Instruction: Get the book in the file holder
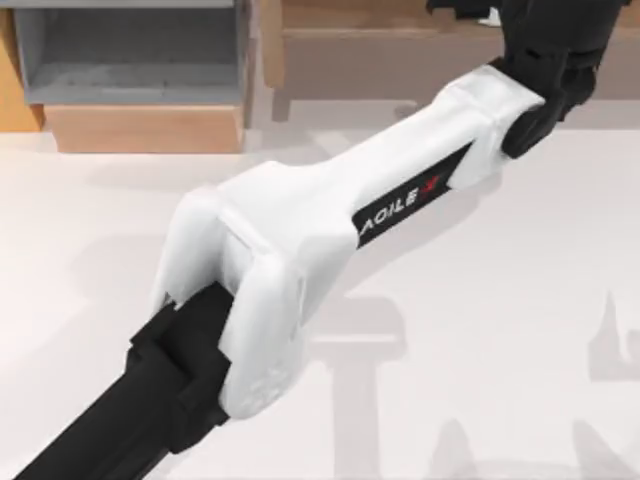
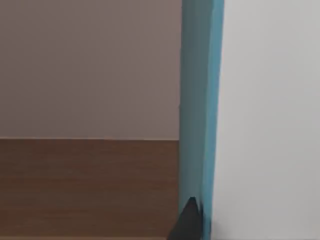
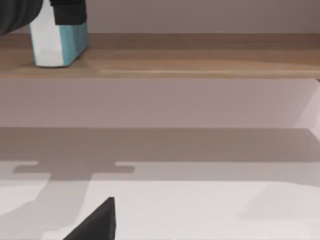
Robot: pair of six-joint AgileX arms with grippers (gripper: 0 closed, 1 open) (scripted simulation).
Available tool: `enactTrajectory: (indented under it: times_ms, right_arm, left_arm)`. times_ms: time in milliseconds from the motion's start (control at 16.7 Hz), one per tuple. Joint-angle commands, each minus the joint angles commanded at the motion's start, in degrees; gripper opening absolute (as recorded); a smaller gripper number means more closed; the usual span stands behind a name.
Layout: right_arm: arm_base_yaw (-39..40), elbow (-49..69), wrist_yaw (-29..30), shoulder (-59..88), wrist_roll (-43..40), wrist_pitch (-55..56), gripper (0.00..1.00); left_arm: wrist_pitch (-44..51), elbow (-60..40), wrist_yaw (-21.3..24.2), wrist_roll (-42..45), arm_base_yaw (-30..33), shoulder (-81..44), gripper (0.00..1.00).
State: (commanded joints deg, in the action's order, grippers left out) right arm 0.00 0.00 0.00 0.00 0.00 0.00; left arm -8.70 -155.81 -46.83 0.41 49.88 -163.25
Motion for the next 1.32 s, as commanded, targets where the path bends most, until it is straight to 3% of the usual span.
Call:
enactTrajectory:
  times_ms: [420, 780, 1020, 1320]
  right_arm:
    - [0.0, 0.0, 0.0, 0.0, 0.0, 0.0, 1.0]
    - [0.0, 0.0, 0.0, 0.0, 0.0, 0.0, 1.0]
    - [0.0, 0.0, 0.0, 0.0, 0.0, 0.0, 1.0]
    - [0.0, 0.0, 0.0, 0.0, 0.0, 0.0, 1.0]
  left_arm:
    - [6.52, -9.86, 0.01, -0.06, 0.01, -3.41, 0.0]
    - [6.79, -10.02, -0.1, 0.0, 0.02, -3.27, 0.0]
    - [6.9, -3.73, -1.94, -0.46, 1.16, 1.65, 0.0]
    - [7.74, 14.1, -5.01, 0.05, 5.48, 13.62, 0.0]
